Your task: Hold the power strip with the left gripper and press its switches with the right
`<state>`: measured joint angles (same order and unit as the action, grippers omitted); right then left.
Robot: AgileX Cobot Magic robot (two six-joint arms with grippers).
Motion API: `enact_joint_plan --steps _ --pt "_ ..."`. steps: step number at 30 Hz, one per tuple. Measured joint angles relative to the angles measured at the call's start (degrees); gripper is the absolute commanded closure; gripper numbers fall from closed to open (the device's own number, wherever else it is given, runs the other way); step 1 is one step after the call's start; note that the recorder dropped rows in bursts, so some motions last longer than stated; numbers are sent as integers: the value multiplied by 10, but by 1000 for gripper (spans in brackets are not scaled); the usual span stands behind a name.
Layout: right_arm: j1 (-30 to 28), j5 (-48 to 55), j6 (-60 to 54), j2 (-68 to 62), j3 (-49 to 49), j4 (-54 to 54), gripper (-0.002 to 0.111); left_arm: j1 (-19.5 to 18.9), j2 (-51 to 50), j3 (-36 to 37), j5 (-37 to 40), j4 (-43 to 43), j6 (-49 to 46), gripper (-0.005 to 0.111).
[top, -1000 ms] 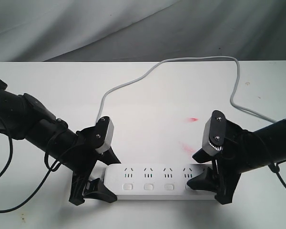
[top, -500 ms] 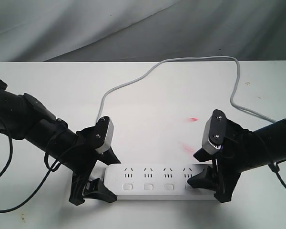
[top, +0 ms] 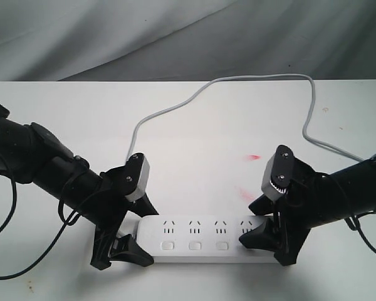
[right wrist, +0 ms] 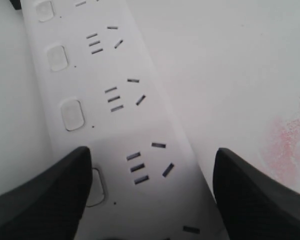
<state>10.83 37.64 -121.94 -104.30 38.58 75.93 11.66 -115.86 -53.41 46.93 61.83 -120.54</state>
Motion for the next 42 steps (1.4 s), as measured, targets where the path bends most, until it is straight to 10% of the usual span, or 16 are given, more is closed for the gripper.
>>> enact_joint_plan --steps 21,33,42 --pt "0 -24 -1 77 -3 16 45 0 0 0 0 -2 0 55" --pt "-211 142 -1 263 -3 76 45 0 0 0 0 -1 0 55" --pt "-218 210 -1 168 6 27 45 0 0 0 0 0 0 55"
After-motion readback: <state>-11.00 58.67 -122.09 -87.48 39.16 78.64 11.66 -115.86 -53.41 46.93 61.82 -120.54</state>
